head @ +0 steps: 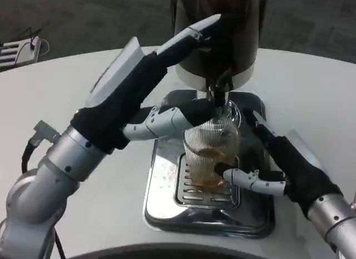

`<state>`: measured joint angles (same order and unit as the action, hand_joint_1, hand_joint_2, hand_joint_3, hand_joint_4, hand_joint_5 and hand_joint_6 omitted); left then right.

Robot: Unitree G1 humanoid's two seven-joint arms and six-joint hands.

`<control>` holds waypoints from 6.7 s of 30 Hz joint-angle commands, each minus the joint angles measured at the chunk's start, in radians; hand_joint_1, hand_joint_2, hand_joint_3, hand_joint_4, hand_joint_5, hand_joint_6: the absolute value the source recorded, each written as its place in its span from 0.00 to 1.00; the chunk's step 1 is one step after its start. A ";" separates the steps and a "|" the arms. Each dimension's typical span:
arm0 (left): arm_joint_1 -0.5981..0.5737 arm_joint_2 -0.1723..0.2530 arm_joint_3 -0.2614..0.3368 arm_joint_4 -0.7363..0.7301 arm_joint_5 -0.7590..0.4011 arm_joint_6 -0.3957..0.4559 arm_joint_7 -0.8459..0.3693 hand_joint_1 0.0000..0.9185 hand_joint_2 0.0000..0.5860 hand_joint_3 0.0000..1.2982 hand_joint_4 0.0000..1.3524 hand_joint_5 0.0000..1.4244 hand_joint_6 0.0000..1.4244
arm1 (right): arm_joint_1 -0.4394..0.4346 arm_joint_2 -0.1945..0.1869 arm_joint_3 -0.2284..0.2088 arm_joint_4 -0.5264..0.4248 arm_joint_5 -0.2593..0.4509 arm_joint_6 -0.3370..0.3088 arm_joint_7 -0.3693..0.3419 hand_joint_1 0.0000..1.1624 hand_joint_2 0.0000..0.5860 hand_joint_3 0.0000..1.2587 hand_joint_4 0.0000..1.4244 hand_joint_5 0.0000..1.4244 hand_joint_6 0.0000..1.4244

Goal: Grasp the cup under the faucet to collect the drink, then remove the cup.

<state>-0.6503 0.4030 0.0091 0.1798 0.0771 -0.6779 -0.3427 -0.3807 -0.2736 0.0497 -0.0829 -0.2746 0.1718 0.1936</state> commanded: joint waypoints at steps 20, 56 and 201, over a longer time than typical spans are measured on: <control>0.604 0.181 0.241 -0.288 -0.033 0.063 -0.008 0.00 0.20 0.15 0.13 0.17 0.14 | 0.058 0.004 0.028 -0.084 0.058 -0.021 0.022 0.62 0.42 0.00 0.00 0.00 0.05; 0.754 0.272 0.217 -0.326 0.071 0.144 -0.062 0.00 0.21 0.14 0.10 0.13 0.10 | -0.069 0.142 0.104 0.206 -0.031 -0.173 -0.202 0.63 0.41 0.00 0.00 0.00 0.06; 0.740 0.332 0.182 -0.672 0.309 0.344 -0.083 0.00 0.19 0.00 0.00 0.00 0.00 | 0.670 0.039 -0.139 -0.880 0.115 -0.140 -0.004 0.74 0.57 0.88 0.93 1.00 1.00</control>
<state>0.0599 0.7362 0.1778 -0.4699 0.3850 -0.3477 -0.4126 0.2823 -0.2378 -0.0782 -0.9202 -0.1718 0.0680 0.1913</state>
